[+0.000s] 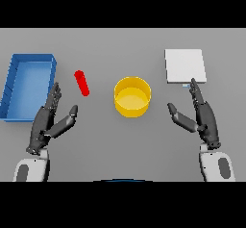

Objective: Pick up the red beaker and tilt it to pour out 1 green nut into yellow bowl. Pick up the yellow bowl and place it on the metallic measuring scale.

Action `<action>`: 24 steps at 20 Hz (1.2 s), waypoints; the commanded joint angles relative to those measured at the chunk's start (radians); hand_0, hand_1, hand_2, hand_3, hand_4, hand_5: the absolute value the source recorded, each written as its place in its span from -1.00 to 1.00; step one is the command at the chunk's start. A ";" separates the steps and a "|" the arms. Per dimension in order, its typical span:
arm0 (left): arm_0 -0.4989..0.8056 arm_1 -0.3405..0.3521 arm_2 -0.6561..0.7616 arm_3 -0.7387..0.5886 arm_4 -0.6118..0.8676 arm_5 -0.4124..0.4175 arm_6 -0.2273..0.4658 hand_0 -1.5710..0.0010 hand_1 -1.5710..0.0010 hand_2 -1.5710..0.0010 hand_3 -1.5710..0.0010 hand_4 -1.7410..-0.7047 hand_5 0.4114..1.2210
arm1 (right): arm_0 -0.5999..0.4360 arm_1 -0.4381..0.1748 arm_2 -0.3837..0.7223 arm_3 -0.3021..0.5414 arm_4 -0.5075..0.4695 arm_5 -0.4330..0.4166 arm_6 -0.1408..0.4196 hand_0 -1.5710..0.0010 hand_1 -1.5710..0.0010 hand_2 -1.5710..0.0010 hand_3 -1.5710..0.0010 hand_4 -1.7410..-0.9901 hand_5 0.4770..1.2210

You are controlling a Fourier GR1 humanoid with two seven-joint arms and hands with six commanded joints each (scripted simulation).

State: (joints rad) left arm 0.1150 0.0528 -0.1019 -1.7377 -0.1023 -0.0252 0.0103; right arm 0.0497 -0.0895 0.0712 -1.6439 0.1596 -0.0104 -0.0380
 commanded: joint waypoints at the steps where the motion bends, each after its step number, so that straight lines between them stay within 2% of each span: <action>1: 0.003 -0.007 -0.010 0.000 -0.012 0.005 0.015 1.00 1.00 1.00 1.00 0.06 -0.38 | 0.004 -0.008 -0.004 -0.002 -0.002 0.004 -0.006 1.00 1.00 1.00 1.00 0.45 -0.71; 2: 0.001 -0.007 -0.013 -0.005 -0.017 0.009 0.034 1.00 1.00 1.00 1.00 0.07 -0.39 | 0.002 -0.003 -0.005 0.003 -0.016 0.012 0.003 1.00 1.00 1.00 1.00 0.42 -0.71; 6: -0.005 -0.013 -0.023 0.010 -0.031 0.010 0.036 1.00 1.00 1.00 1.00 0.09 -0.40 | 0.005 -0.002 -0.011 -0.004 -0.059 0.046 -0.034 1.00 1.00 1.00 1.00 0.25 -0.64; 8: -0.046 -0.018 -0.014 0.065 -0.037 0.016 0.061 1.00 1.00 1.00 1.00 0.07 -0.39 | 0.005 0.010 0.000 0.001 -0.055 0.049 -0.046 1.00 1.00 1.00 1.00 0.20 -0.61; 13: -0.178 -0.023 0.026 0.222 -0.054 0.045 0.045 1.00 1.00 1.00 1.00 0.02 -0.38 | -0.010 -0.015 -0.022 0.011 -0.079 0.071 -0.041 1.00 1.00 1.00 1.00 0.19 -0.61; 16: -0.294 -0.024 0.065 0.355 -0.057 0.070 0.025 1.00 1.00 1.00 1.00 0.02 -0.41 | -0.010 -0.012 -0.019 0.006 -0.066 0.060 -0.034 1.00 1.00 1.00 1.00 0.20 -0.62; 21: -0.395 -0.034 0.096 0.510 -0.057 0.083 -0.069 1.00 1.00 1.00 1.00 -0.01 -0.45 | -0.016 -0.008 -0.021 0.007 -0.068 0.056 -0.025 1.00 1.00 1.00 1.00 0.17 -0.59; 22: -0.422 -0.035 0.098 0.543 -0.068 0.093 -0.068 1.00 1.00 1.00 1.00 0.00 -0.45 | -0.019 -0.017 -0.028 0.006 -0.068 0.056 -0.011 1.00 1.00 1.00 1.00 0.17 -0.59; 24: -0.471 -0.038 0.100 0.597 -0.086 0.109 -0.063 1.00 1.00 1.00 1.00 0.00 -0.45 | -0.018 -0.010 -0.015 0.009 -0.048 0.047 -0.018 1.00 1.00 1.00 1.00 0.18 -0.58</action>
State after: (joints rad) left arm -0.3570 0.0143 -0.0020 -1.1413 -0.1878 0.0836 -0.0487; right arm 0.0319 -0.0986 0.0565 -1.6346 0.1115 0.0372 -0.0556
